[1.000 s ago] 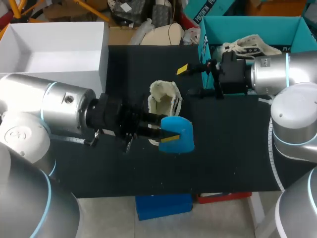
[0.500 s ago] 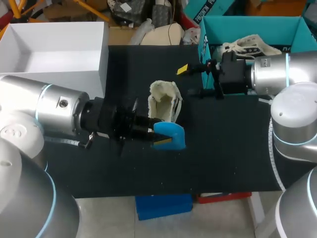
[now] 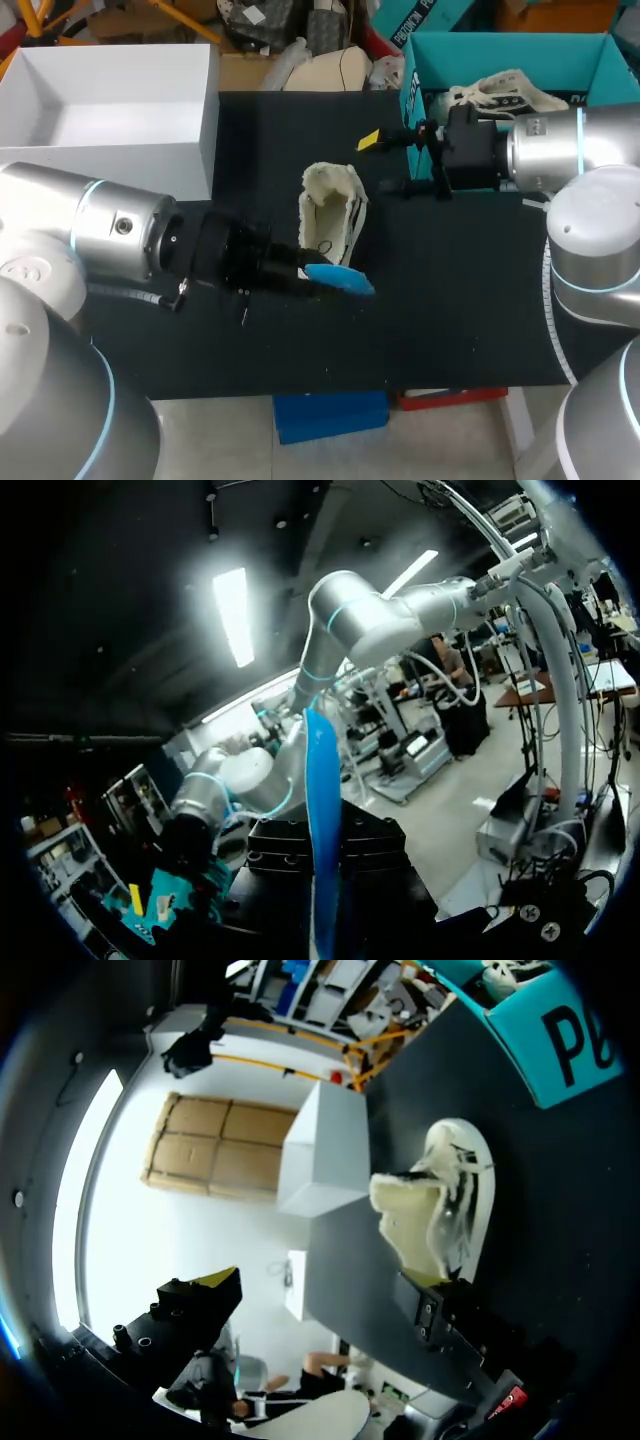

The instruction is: Take the shoe out of the shoebox, open the shoe tongue, remove and reinsert the insole, then place the shoe into the shoebox

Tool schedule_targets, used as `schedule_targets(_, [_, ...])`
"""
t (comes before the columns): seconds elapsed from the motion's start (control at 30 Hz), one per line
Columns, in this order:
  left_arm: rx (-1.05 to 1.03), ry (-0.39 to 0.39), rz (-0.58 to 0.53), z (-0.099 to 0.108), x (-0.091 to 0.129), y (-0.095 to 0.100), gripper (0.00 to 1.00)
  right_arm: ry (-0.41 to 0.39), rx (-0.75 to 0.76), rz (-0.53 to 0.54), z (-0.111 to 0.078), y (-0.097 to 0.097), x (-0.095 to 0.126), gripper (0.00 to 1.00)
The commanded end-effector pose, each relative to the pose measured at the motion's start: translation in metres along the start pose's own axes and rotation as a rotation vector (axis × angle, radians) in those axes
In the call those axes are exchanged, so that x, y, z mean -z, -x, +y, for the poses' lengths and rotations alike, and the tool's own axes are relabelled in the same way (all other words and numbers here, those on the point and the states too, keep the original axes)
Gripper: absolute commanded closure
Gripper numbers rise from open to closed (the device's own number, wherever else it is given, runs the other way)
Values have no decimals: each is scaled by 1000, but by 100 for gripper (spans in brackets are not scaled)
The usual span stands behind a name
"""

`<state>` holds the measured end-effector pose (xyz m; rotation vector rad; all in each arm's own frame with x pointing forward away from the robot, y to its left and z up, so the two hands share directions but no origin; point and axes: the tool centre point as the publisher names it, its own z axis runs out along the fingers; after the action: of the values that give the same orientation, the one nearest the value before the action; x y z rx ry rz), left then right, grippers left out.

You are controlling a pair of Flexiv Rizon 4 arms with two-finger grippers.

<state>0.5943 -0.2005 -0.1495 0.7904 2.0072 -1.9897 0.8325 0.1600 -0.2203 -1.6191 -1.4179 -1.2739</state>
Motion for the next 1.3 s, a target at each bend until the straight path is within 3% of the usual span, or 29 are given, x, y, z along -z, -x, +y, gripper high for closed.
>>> schedule_targets(0.03, [-340,48,-117,24,15,-25,100,3,-1,1,-1,0,-1,0])
schedule_targets(0.07, [-375,7,-114,35,18,-25,100,3,-1,1,-1,0,-1,0])
schedule_targets(0.13, [-548,129,-131,54,20,-25,100,3,-1,1,-1,0,-1,0])
schedule_targets(0.17, [-532,80,-125,64,20,-26,100,3,-1,1,-1,0,-1,0])
schedule_targets(0.23, [-660,129,-131,77,22,-26,100,3,-1,1,-1,0,-1,0])
schedule_targets(0.27, [-665,92,-134,83,24,-23,100,3,-1,1,-1,0,-1,0])
schedule_targets(0.4, [-827,142,-114,104,24,-16,100,3,-1,1,-1,0,-1,0])
schedule_targets(0.6, [-1073,224,-73,117,21,-3,100,3,-1,1,-1,0,-1,0])
schedule_targets(0.67, [-1091,194,-75,120,22,1,100,3,-1,1,-1,0,-1,0])
schedule_targets(0.93, [-1336,291,-80,140,26,21,100,3,-1,1,-1,0,-1,0])
schedule_targets(1.07, [-1363,254,-77,146,29,33,100,3,-1,1,-1,0,-1,0])
schedule_targets(1.3, [-1367,255,-80,146,29,34,100,3,-1,1,-1,0,-1,0])
